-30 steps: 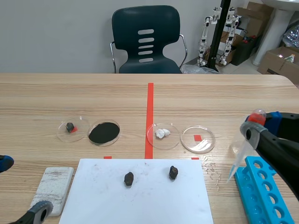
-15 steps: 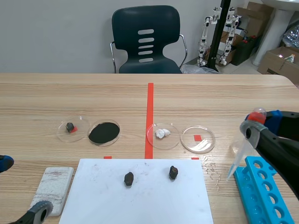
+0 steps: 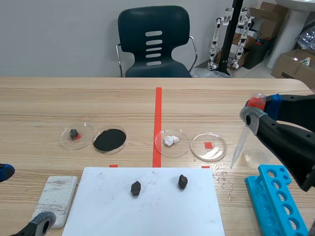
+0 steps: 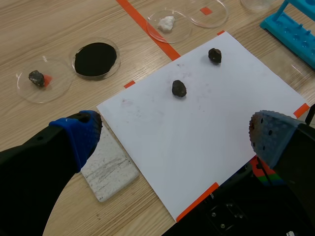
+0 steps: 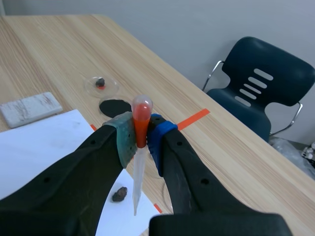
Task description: Squeeze the dropper onto the mineral
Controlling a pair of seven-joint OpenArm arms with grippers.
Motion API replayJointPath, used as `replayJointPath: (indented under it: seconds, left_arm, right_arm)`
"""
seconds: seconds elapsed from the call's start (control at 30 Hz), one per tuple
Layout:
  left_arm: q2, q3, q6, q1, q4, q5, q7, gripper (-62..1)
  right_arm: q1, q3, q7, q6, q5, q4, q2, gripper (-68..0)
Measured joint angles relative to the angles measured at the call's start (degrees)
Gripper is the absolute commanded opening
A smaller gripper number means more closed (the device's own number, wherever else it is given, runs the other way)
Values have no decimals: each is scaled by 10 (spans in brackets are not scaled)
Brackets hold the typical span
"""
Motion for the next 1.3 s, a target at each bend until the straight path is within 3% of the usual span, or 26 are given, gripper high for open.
replayJointPath:
  seconds: [0.23, 0.53, 0.67, 0.8, 0.97, 1.3]
  left_arm:
    - [0, 0, 0, 0, 0, 0, 0, 14]
    - [0, 0, 0, 0, 0, 0, 0, 14]
    - [0, 0, 0, 0, 0, 0, 0, 14]
    - [0, 0, 0, 0, 0, 0, 0, 14]
    - [0, 0, 0, 0, 0, 0, 0, 14]
    - [0, 0, 0, 0, 0, 0, 0, 14]
  right_arm:
    - [93, -30, -15, -1, 1, -28, -11, -609]
    - [246, -123, -62, -13, 2, -162, -11, -609]
    - [322, -183, -58, -89, 9, -230, -10, -609]
    - [384, -242, -60, -107, 9, -296, -11, -609]
    - [453, -306, -58, -151, 9, -371, -16, -609]
    - [521, -354, -55, -206, 9, -502, -62, -609]
